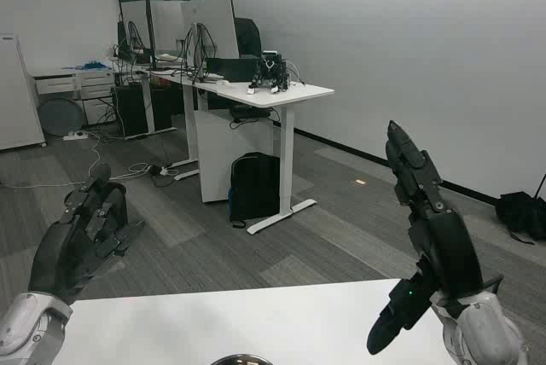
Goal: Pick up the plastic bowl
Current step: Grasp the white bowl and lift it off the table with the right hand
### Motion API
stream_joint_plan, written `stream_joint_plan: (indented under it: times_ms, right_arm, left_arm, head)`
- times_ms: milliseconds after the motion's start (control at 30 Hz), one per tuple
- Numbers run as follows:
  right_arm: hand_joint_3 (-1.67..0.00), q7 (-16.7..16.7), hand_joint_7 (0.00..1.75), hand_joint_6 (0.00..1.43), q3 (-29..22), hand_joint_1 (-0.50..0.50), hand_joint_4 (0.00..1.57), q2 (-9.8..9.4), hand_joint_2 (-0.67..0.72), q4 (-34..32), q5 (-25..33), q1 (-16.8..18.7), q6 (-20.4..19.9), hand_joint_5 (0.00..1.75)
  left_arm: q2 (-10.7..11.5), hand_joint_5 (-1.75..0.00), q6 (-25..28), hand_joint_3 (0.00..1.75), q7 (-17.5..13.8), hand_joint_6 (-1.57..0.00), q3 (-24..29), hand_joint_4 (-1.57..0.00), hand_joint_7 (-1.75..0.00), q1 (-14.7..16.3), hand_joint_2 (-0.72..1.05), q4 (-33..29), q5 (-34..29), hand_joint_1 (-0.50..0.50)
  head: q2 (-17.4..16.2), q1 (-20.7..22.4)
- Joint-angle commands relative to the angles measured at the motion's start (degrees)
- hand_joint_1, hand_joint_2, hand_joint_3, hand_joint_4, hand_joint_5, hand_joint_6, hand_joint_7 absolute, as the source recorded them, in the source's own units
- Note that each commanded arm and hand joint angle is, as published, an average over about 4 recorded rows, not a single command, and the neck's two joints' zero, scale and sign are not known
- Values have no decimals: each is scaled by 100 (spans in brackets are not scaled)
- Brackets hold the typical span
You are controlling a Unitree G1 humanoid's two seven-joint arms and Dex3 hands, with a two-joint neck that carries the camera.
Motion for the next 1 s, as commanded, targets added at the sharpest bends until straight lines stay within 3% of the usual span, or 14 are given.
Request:
stream_joint_plan:
  times_ms: [33,100,367,867,1000]
  right_arm:
    - [0,621,0,0,18,-46,0,750,28,501,550,-389,-642,0]
    - [0,621,0,0,18,-46,0,750,28,501,550,-389,-644,0]
    - [0,621,0,0,34,-46,0,750,28,508,558,-382,-650,0]
    - [0,629,0,0,36,-46,0,739,25,479,574,-338,-648,0]
    - [0,849,0,0,-12,-46,0,640,22,268,563,-323,-264,0]
  left_arm:
    - [-692,-10,-2375,0,2056,0,948,-64,0,189,69,-112,1333,-50]
    - [-692,-10,-2375,0,2056,0,945,-64,0,189,67,-112,1333,-50]
    - [-701,-13,-2375,7,2056,0,934,-64,0,194,69,-112,1333,-50]
    - [-701,-13,-2375,0,2056,0,918,-64,0,222,69,-121,1333,-50]
    - [-701,-10,-2375,4,2056,0,916,-64,0,233,65,-121,1320,-50]
  head:
    - [-591,33]
    - [-354,21]
    - [-318,-11]
    - [-424,-12]
    - [-619,-93]
